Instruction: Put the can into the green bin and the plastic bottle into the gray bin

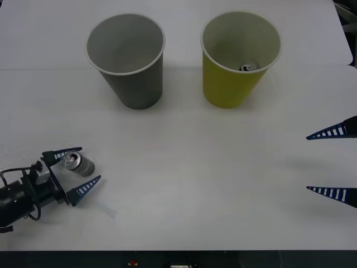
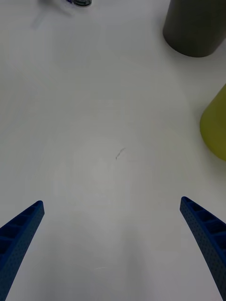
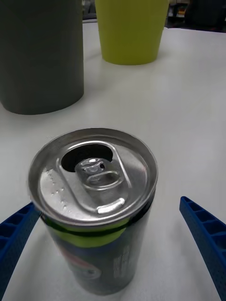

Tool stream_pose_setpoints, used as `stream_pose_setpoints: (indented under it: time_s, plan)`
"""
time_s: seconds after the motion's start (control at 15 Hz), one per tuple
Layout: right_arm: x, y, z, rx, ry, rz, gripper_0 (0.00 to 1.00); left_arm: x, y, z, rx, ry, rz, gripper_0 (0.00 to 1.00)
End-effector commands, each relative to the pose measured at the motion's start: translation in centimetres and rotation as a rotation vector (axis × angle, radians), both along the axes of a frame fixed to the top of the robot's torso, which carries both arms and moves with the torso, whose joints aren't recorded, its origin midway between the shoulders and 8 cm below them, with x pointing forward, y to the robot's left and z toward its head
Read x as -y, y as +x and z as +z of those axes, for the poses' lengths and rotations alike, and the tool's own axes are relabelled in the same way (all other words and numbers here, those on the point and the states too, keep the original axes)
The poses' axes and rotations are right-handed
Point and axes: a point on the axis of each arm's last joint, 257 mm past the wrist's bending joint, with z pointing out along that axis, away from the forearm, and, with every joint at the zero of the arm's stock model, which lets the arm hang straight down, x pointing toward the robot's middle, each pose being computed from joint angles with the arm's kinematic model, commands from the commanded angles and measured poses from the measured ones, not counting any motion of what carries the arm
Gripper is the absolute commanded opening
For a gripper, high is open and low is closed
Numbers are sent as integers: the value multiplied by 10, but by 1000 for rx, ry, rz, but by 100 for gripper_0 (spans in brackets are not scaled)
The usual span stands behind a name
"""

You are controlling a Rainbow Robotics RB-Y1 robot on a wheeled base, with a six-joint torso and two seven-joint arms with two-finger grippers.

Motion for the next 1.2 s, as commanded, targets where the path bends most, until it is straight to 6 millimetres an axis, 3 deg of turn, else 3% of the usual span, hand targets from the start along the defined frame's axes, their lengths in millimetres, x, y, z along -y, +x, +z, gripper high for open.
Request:
stream_pose_setpoints:
  time_s: [0.07,0.13,0.2,0.27,0.8,1.2]
  plan:
    - [0,0,0,0,0,0,100,11,6,1,6,-15,-1,100]
    - [0,0,0,0,0,0,100,10,6,1,5,-14,0,100]
    - [0,0,0,0,0,0,100,10,6,1,5,-14,0,74]
    - [0,0,0,0,0,0,100,10,5,0,4,-13,0,0]
    - [0,0,0,0,0,0,100,12,5,1,1,-17,-3,0]
    - [0,0,0,0,0,0,100,17,2,12,-9,-43,-36,0]
